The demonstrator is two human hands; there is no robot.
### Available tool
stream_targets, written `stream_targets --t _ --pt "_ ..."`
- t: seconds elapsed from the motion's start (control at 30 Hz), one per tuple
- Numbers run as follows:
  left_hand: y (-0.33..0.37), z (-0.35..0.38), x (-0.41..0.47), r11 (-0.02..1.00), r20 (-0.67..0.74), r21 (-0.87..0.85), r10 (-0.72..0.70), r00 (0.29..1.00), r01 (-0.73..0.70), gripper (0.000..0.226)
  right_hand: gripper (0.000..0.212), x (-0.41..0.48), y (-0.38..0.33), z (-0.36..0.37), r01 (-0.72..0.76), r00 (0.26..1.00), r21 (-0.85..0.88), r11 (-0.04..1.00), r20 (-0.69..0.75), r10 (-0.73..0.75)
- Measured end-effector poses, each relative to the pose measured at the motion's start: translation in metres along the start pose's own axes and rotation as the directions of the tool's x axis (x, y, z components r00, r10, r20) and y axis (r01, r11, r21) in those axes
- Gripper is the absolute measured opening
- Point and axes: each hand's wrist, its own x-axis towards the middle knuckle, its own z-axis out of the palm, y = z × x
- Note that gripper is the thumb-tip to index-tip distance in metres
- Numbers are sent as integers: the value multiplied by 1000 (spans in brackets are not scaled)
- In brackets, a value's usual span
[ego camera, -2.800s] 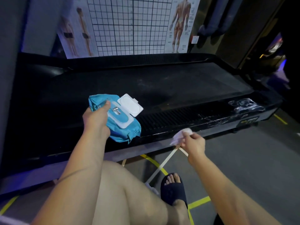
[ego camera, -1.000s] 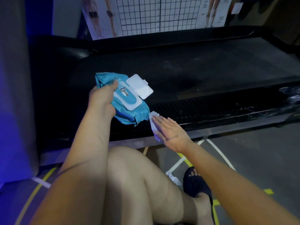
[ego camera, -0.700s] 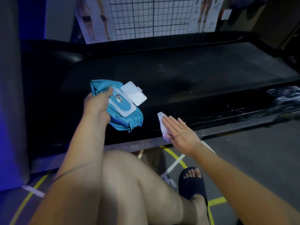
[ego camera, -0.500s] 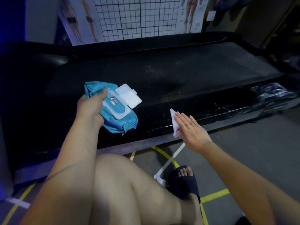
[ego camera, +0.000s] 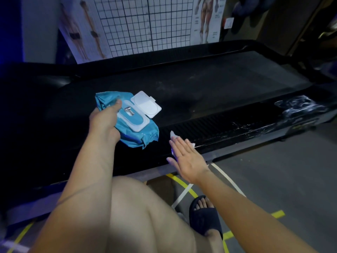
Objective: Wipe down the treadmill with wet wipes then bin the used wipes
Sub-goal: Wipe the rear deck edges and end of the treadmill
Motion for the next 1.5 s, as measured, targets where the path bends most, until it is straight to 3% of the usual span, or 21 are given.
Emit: stream_targets --t 0.13,0.33,0.67,0.83,0.93,1.13,1.3,1.5 --pt "5 4 3 1000 -11 -9 26 1000 -27 32 94 21 -17 -2 -31 1000 57 998 5 30" --pt "-1 -4 3 998 -2 47 48 999 -48 32 103 31 -16 -9 -105 995 99 990 7 104" --pt "3 -11 2 999 -12 43 29 999 -29 31 76 -36 95 -11 -275 961 -82 958 -53 271" --pt "6 -8 0 999 9 37 39 999 -40 31 90 -42 113 -13 -414 907 90 906 -45 419" --pt "9 -6 -3 999 11 27 25 1000 -25 30 86 -37 86 -8 -331 940 118 936 -48 338" --pt "10 -7 -8 999 1 27 35 999 -35 28 71 -17 -13 5 14 999 80 997 -46 -11" --pt "10 -8 -11 999 -13 45 30 999 -29 24 60 12 -65 29 277 951 14 961 -146 -272" --pt "6 0 -16 999 19 52 14 1000 -15 26 74 10 -22 34 391 888 94 915 -299 -349"
